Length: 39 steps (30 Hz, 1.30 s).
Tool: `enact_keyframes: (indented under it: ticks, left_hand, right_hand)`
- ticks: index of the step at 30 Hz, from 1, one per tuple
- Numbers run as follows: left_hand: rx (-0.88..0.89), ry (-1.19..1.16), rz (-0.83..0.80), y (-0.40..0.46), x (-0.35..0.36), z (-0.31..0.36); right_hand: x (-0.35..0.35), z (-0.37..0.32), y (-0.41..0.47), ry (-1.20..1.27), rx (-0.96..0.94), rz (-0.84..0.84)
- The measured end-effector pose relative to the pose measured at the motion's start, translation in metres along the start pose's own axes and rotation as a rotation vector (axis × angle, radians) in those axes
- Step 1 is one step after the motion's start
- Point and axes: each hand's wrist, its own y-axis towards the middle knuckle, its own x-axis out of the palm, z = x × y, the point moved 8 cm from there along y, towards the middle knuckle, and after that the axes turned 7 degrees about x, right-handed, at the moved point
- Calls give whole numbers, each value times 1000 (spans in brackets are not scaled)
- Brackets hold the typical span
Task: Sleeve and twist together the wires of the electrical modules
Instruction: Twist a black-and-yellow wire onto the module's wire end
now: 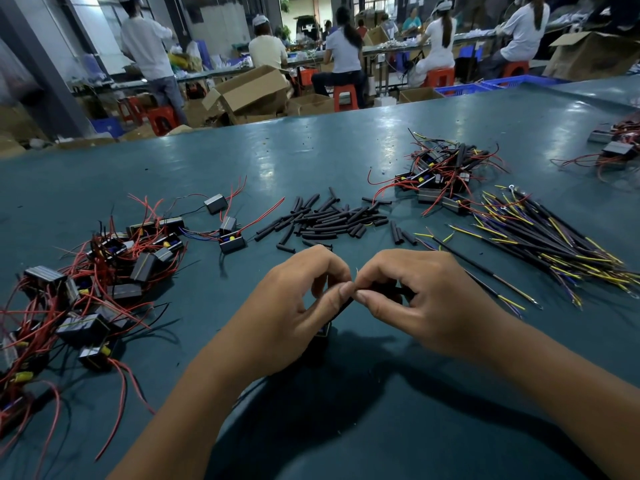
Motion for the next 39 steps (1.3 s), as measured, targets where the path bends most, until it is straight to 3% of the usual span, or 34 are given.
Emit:
enact_keyframes:
  ticks: [3,9,13,17,21,33,39]
  left_hand:
    - [-37,-75,-38,-1,2,-1]
    - [-8,64,-48,0,-1,2]
    - [-72,-53,-52,-3,1,-6]
    - [-198,-237,6,-7,0,-24]
    - [-295,-127,-20,-10,9,-40]
    - [-255,-354,-233,-11,28,-34]
    - [-248,-328,-166,-9,25,-35]
  right_hand:
    - [1,-2,0,-22,-17,-3]
    - [3,-4,0,-60,-43,-15]
    - [3,-3,0,-78,-22,-9]
    - [-3,6,2,54,64,-17]
    - [-1,18,1,198,177,-125]
    - [8,23,-2,340,262,-245]
    - [6,26,1,369,292,-214]
